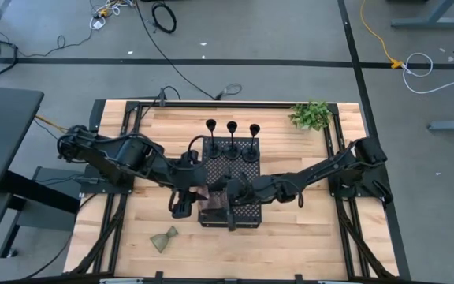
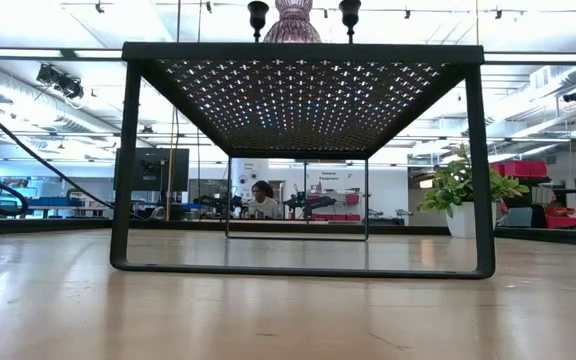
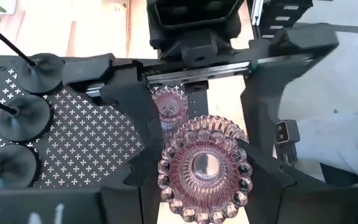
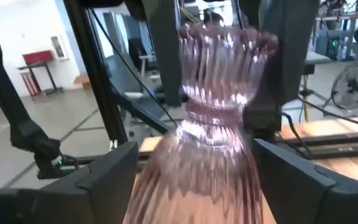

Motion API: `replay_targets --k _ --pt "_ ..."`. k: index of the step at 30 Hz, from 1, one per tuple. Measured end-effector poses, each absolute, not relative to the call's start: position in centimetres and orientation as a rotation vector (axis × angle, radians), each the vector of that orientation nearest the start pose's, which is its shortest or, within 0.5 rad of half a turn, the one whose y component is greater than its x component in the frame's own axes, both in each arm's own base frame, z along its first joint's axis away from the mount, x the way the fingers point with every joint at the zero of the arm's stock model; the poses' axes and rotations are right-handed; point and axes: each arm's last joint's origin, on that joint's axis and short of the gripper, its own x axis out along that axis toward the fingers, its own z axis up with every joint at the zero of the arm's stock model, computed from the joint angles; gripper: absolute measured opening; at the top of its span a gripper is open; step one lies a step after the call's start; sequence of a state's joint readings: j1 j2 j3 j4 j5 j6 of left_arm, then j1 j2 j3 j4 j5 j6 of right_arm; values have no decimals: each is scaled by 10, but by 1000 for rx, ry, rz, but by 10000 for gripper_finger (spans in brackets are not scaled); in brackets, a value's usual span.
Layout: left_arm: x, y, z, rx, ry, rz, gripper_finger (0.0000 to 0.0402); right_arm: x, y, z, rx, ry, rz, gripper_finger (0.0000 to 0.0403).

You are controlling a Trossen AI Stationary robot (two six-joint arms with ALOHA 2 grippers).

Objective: Pick & Place candle stick holders
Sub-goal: Put the pink candle holder on the shelf aligned with the other pink candle holder

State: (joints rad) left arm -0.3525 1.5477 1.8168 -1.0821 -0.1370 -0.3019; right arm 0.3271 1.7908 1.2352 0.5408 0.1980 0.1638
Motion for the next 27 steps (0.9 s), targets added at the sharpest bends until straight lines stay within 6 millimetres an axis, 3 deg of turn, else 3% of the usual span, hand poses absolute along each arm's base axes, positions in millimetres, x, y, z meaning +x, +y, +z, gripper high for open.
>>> replay_targets --k 7,13,27 --pt "283 -100 421 -87 810 -83 168 401 128 285 174 55 106 308" --pt "283 -100 420 -83 815 -81 168 402 128 285 207 87 95 254" --pt "283 -100 419 -78 819 -66 168 402 128 286 232 93 117 202"
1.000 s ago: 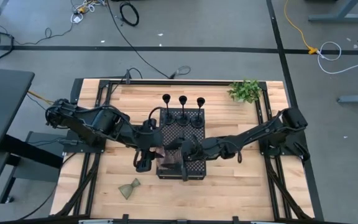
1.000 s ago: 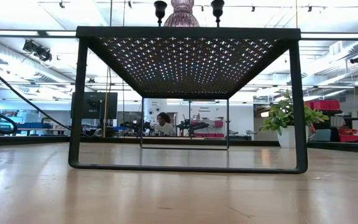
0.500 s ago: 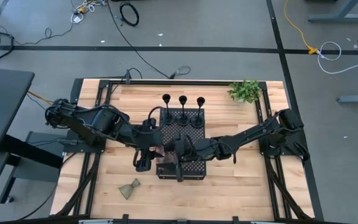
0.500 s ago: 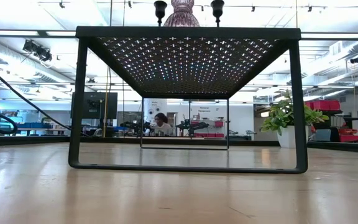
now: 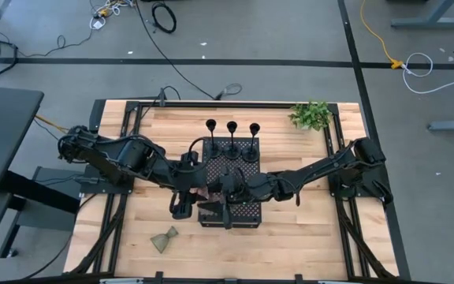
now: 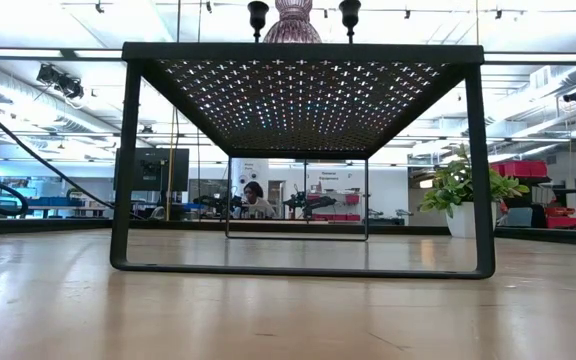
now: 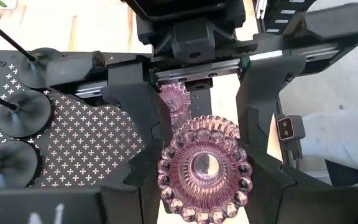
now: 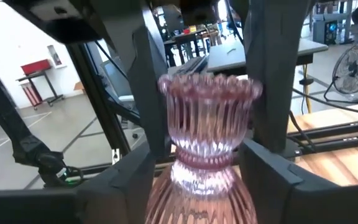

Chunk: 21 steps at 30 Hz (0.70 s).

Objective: Pick & Place candle stick holders
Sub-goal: Put the pink candle holder on the shelf aligned with the other pink candle holder

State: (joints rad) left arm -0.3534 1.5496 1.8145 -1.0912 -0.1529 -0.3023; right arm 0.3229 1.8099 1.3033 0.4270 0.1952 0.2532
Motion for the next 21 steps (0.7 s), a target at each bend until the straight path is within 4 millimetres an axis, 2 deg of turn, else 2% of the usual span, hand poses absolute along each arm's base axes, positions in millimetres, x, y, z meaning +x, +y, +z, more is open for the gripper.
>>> replay_targets --k 3,8,12,14,21 --pt "284 -100 418 -76 821 -62 168 401 128 287 228 89 113 158" --pt "284 -100 418 -71 820 -58 169 401 129 287 207 85 114 157" --pt "284 -100 418 -73 819 -62 191 401 131 286 200 85 117 157" --pt "284 -100 418 -73 819 -59 195 400 133 286 200 86 116 129" --pt "284 -100 419 -52 806 -71 185 398 137 286 186 81 101 125"
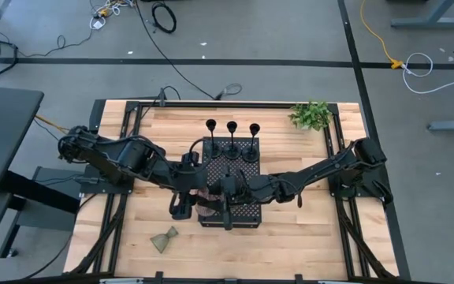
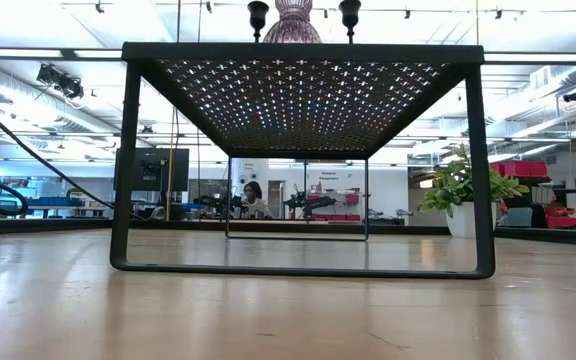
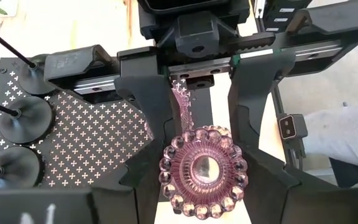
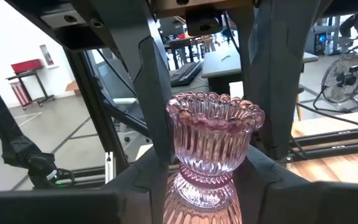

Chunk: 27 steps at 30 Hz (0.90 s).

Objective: Pick & Place candle stick holders
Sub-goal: Put the pink candle holder on the shelf aligned with the other pink candle holder

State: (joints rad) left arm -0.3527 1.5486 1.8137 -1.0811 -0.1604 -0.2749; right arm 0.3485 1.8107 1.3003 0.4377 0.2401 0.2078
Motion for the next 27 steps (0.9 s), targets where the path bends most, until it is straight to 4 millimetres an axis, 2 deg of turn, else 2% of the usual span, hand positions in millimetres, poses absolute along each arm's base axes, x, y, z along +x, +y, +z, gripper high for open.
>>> replay_targets --k 11,13,15,16,19,23,27 --pt "275 -97 450 -55 722 -104 195 397 140 291 186 45 123 121" --pt "273 -96 460 -73 666 -111 196 396 142 284 161 100 145 98" --pt "266 -93 470 -85 635 -119 196 397 146 269 117 166 163 98" --pt "263 -92 474 -88 628 -122 196 396 148 269 128 173 161 98" --pt "263 -92 481 -93 607 -129 196 393 149 282 143 117 133 98" --pt "253 -88 496 -96 550 -125 197 389 153 283 111 124 124 98" --pt "249 -89 502 -90 530 -118 197 381 153 303 122 63 134 98"
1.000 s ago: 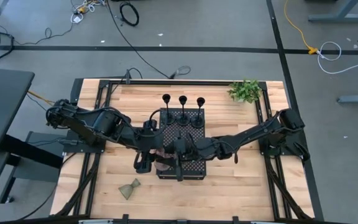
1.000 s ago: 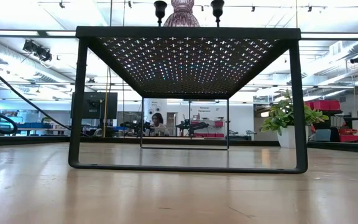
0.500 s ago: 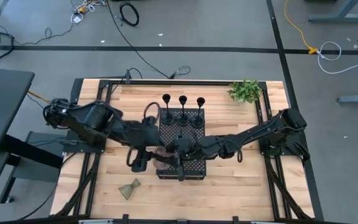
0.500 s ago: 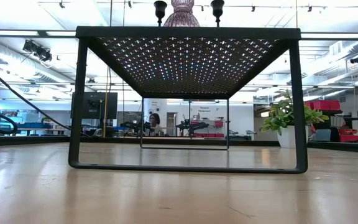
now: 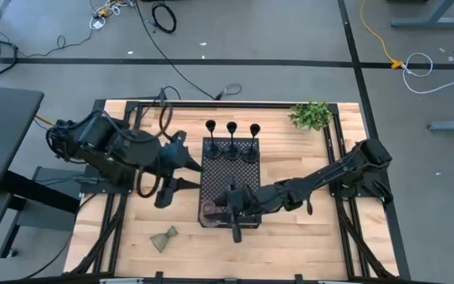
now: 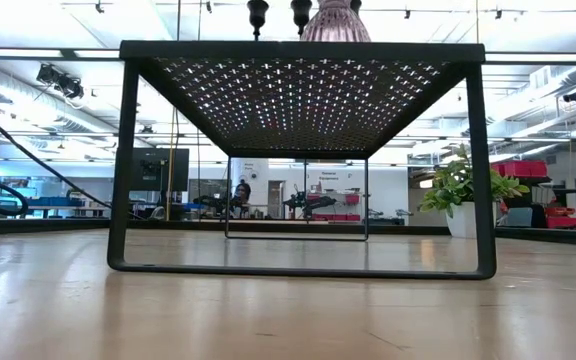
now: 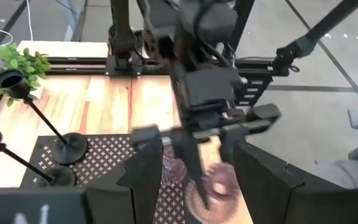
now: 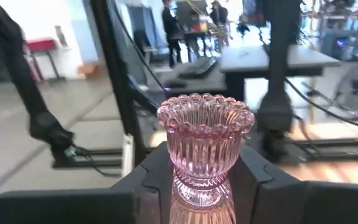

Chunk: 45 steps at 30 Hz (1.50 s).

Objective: Pick & Place candle stick holders
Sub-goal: Put the pink candle holder on the shelf aligned with the other pink candle holder

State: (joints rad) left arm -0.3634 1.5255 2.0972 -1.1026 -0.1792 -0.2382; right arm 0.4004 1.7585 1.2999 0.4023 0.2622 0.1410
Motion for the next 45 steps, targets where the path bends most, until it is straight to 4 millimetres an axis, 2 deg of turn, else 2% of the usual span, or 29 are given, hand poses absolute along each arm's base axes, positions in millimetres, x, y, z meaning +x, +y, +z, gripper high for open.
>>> replay_targets --k 5,13,25,31,45 --pt "248 -89 498 -82 561 -101 197 376 152 305 80 86 87 98" --pt "246 -89 493 -66 612 -62 193 358 162 320 28 78 1 98" --pt "234 -106 489 37 638 -14 166 324 182 331 -29 153 -154 98" --pt "232 -107 487 55 648 22 165 297 198 341 -51 149 -232 98" --pt "226 -104 482 102 700 93 165 253 226 318 30 212 -415 98"
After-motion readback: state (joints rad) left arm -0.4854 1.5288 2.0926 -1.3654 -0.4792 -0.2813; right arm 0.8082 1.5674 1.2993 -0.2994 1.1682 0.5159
